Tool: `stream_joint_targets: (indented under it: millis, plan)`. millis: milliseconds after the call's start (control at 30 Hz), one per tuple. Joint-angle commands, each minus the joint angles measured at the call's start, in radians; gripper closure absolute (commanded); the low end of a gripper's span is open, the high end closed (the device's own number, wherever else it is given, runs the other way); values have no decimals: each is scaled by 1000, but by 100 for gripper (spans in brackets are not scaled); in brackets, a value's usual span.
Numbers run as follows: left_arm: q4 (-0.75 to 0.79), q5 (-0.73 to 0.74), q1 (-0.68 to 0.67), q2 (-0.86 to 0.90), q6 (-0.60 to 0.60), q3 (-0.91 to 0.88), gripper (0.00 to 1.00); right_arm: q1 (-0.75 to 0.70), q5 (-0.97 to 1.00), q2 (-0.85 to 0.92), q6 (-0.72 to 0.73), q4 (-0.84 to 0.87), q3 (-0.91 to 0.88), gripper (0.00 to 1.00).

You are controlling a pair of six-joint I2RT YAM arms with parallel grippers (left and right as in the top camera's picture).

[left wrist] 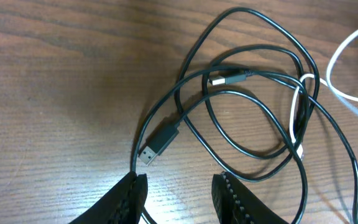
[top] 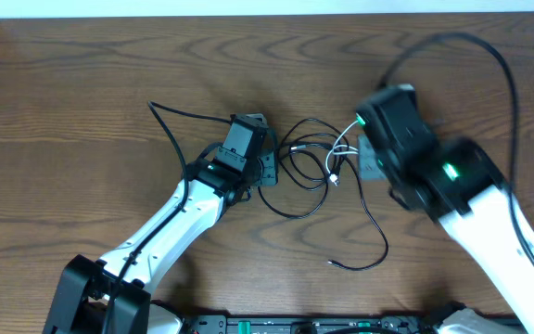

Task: Untangle cables

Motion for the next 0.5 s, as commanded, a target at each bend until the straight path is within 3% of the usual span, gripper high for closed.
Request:
stream_joint_targets:
  millis: [0, 233, 400, 433, 467]
  plan:
    - [13, -13, 3, -17, 17, -11, 60, 0, -40, -124, -80, 82, -146, 99]
    - [19, -2, 3, -17, 16, -11, 60, -3, -65, -136, -40, 189, -378, 96]
    - [19, -2, 3, -17, 16, -11, 60, -20, -127, -74, -38, 290, -436, 93]
    - [18, -2, 3, -17, 16, -11, 60, -21, -138, -60, -37, 296, -436, 76]
    - [19, -2, 3, -17, 16, -11, 60, -20, -147, -46, -38, 303, -436, 51]
